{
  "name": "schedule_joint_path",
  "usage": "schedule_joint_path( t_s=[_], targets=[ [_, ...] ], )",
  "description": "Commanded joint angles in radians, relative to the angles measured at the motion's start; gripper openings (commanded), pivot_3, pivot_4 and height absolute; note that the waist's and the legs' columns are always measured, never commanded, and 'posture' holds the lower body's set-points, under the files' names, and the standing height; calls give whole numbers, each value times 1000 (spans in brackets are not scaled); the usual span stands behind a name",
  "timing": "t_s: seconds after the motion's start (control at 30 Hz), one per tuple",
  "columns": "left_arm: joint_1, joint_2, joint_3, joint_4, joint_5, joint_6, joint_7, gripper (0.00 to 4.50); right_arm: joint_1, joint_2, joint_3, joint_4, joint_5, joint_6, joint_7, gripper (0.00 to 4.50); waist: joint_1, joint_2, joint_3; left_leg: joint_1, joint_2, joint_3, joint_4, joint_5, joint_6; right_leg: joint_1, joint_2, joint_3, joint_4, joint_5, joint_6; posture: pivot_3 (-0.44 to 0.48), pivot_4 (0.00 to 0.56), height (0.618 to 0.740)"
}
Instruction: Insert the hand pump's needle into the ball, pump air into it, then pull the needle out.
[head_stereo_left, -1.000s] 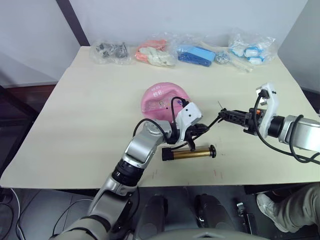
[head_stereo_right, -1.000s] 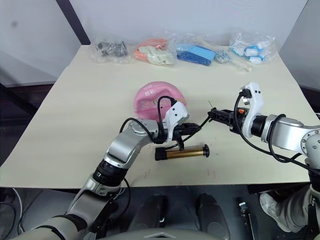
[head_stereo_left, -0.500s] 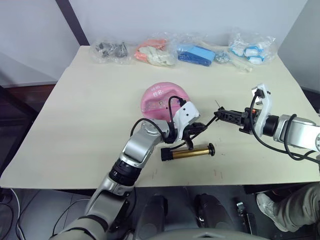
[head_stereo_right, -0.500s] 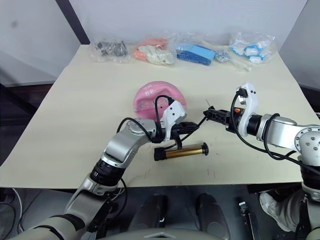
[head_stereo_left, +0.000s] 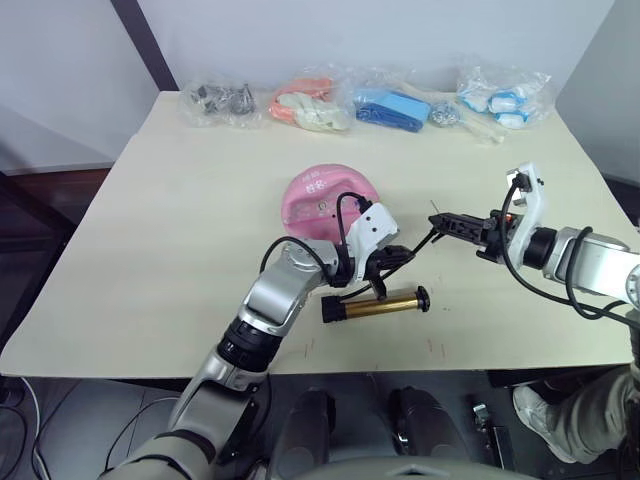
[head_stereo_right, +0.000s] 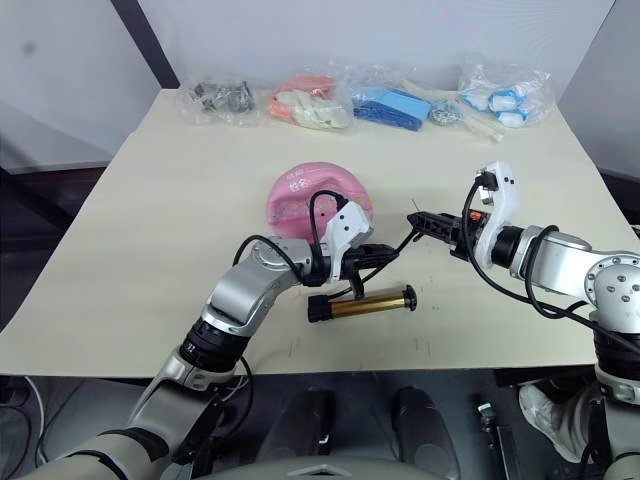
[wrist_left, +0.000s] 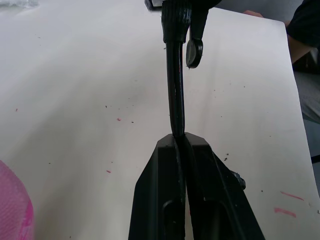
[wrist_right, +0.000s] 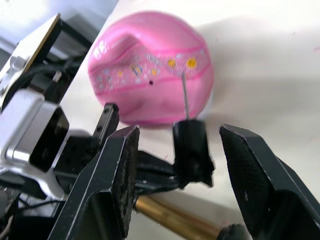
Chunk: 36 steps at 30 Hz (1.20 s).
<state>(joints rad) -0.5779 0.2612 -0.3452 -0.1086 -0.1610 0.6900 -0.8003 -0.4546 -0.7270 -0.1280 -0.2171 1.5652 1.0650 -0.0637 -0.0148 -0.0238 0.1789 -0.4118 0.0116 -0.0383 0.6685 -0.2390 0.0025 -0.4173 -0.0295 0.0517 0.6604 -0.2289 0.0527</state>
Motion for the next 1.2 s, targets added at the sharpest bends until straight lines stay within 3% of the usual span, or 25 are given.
schedule_joint_path(
  t_s=[0.03, 1.2],
  targets=[
    [-8, -3, 6, -51, -18, -18, 4, 0, -19, 3, -37, -14, 3, -6, 11, 2650, 0, 0, 0, 0, 0, 0, 0, 0, 0, 0, 0, 0, 0, 0, 0, 0, 150, 740],
    [7, 14, 7, -85, -49, 9, 22, 0, 28, -5, -58, -35, 17, -2, 9, 2650, 0, 0, 0, 0, 0, 0, 0, 0, 0, 0, 0, 0, 0, 0, 0, 0, 150, 740]
  ],
)
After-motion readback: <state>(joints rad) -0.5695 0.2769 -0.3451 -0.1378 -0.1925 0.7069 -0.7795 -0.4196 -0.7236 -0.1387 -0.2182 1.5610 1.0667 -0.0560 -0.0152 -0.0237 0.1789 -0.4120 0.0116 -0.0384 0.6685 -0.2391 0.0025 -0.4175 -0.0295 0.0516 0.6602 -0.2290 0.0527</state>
